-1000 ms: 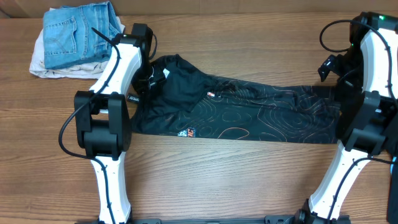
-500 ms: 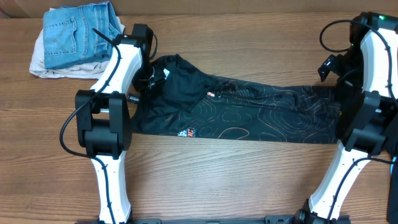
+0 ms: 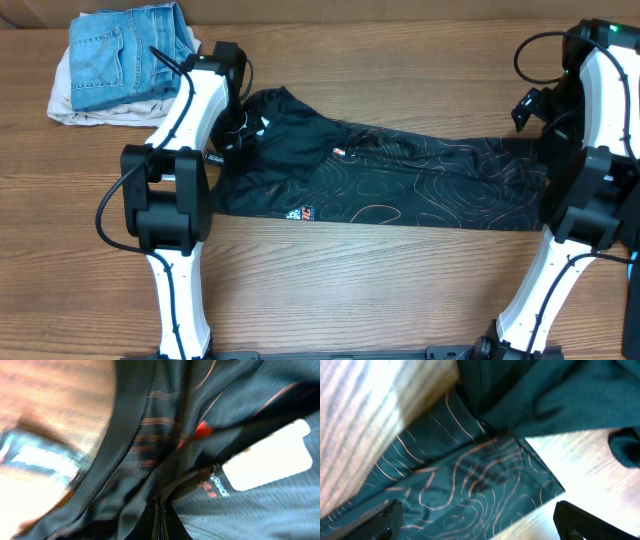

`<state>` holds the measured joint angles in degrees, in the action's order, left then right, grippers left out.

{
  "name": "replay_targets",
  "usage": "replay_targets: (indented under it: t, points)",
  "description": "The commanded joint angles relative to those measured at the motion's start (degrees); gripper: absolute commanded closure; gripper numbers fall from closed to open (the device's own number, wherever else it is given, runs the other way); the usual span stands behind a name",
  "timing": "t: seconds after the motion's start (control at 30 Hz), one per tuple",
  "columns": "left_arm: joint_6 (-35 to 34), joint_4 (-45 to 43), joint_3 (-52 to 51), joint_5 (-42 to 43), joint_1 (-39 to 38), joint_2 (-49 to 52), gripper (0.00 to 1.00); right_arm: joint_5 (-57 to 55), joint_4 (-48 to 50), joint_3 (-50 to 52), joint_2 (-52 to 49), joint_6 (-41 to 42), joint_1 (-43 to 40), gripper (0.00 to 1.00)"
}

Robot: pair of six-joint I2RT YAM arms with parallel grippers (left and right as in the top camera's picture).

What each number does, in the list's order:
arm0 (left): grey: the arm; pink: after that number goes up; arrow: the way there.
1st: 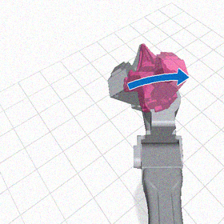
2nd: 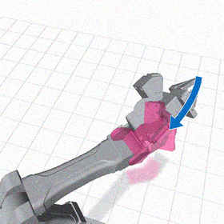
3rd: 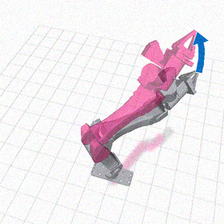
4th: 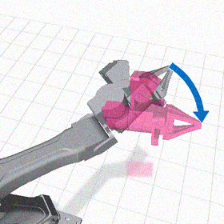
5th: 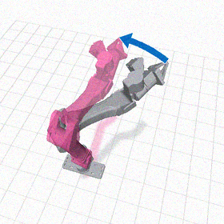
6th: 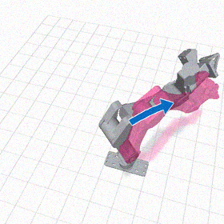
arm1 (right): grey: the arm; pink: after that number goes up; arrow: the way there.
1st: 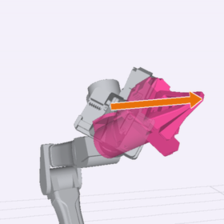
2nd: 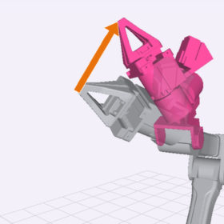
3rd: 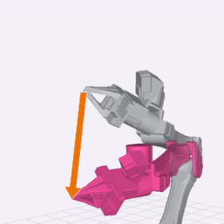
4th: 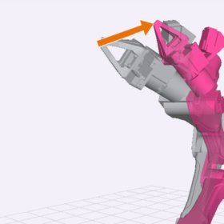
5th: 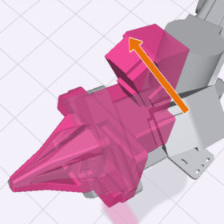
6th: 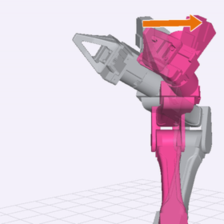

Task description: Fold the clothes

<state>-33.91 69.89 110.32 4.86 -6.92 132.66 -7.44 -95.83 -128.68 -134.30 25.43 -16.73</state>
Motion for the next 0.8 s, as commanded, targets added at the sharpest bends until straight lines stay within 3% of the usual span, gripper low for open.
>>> replay_targets:
  t: [0.0, 0.23, 0.47, 0.77]
  points:
    - [2.2, 4.0, 7.0, -1.1, -0.1, 0.3, 0.96, 0.2, -0.5, -2.6, 3.4, -0.1, 0.2, 0.00]
    - [4.3, 16.3, 15.7, -0.8, -0.1, 0.3, 0.96, 3.8, -1.2, -2.6, 5.0, -0.4, 0.2, 0.00]
    - [5.6, 24.3, 16.3, -1.5, -0.1, 0.3, 0.96, 6.3, -1.2, -2.6, 6.5, -0.1, 0.3, 0.01]
    - [3.9, 26.1, 16.3, -4.3, -0.2, -3.8, 0.96, 6.3, -1.2, -2.5, 14.7, -0.2, 0.4, 0.00]
